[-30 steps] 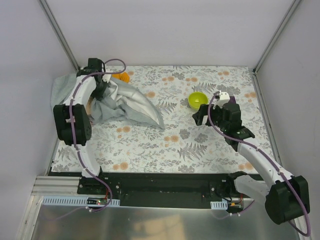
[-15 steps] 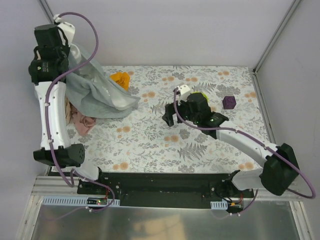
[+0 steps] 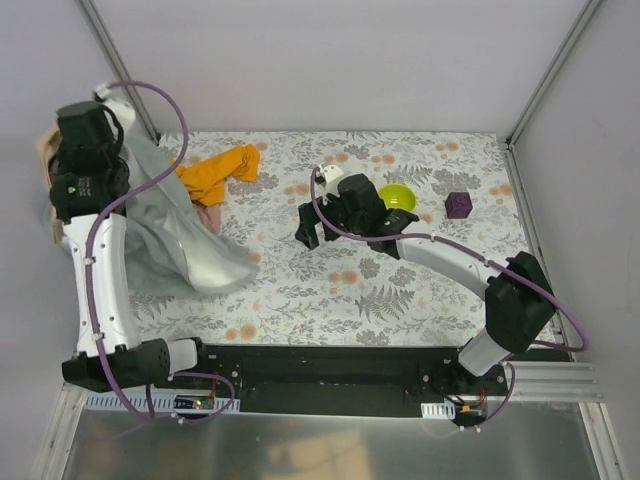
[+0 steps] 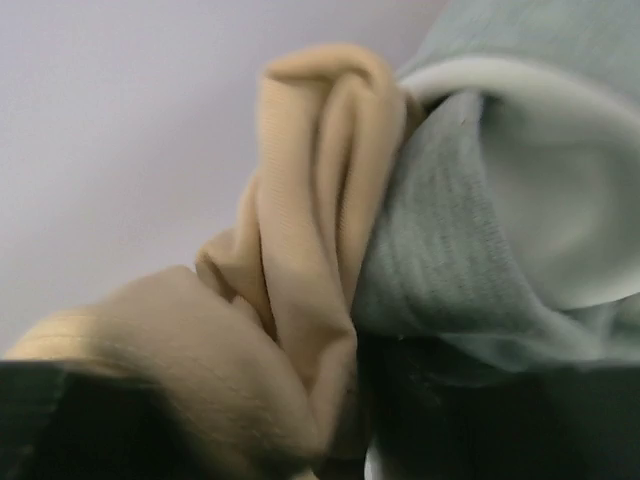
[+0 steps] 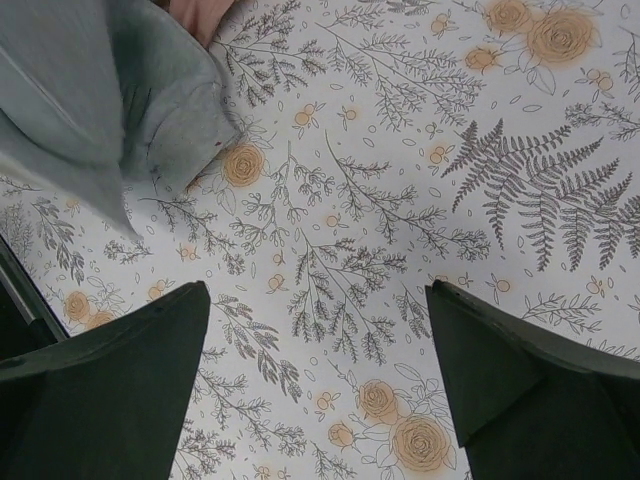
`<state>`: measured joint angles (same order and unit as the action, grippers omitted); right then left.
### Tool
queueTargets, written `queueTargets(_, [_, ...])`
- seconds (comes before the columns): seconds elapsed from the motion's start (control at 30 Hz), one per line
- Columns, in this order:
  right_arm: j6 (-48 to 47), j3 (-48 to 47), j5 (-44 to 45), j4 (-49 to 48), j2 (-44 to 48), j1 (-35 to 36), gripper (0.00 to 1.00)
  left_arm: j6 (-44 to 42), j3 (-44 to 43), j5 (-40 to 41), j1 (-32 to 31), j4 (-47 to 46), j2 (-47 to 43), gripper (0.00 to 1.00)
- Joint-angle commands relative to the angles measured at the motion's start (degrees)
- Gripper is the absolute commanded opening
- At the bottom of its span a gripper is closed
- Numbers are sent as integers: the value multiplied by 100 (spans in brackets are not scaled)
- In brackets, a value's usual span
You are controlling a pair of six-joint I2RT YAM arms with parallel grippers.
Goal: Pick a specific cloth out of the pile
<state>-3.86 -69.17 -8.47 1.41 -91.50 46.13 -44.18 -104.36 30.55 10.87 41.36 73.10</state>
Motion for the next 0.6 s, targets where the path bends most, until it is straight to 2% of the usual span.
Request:
queueTargets(0.0, [175, -273, -173, 78, -8, 45, 99, 198, 1503, -232, 2, 441, 143, 63])
queueTargets(0.03, [166, -273, -173, 114, -16, 45, 99, 304, 1697, -399, -6, 617, 204, 78])
queueTargets(0.07, [157, -273, -146, 149, -8, 54, 99, 410, 1838, -548, -6, 758, 300, 86])
queueTargets(0.1, [140, -273, -120, 175, -8, 45, 99, 532, 1875, -689, -6, 898, 414, 99])
queueTargets(0.27, [70, -142, 38, 263, 97, 54, 99, 1016, 1157, -1803, -24, 1619, 881, 99])
queueTargets(0.47, [-150, 192, 407, 360, 422, 37, 99, 1140, -574, -4350, -506, 3112, 1276, 99])
queueTargets(0.57, [-317, 324, 644, 439, 589, 28, 99, 1236, -1314, -5425, -822, 3518, 1531, 99])
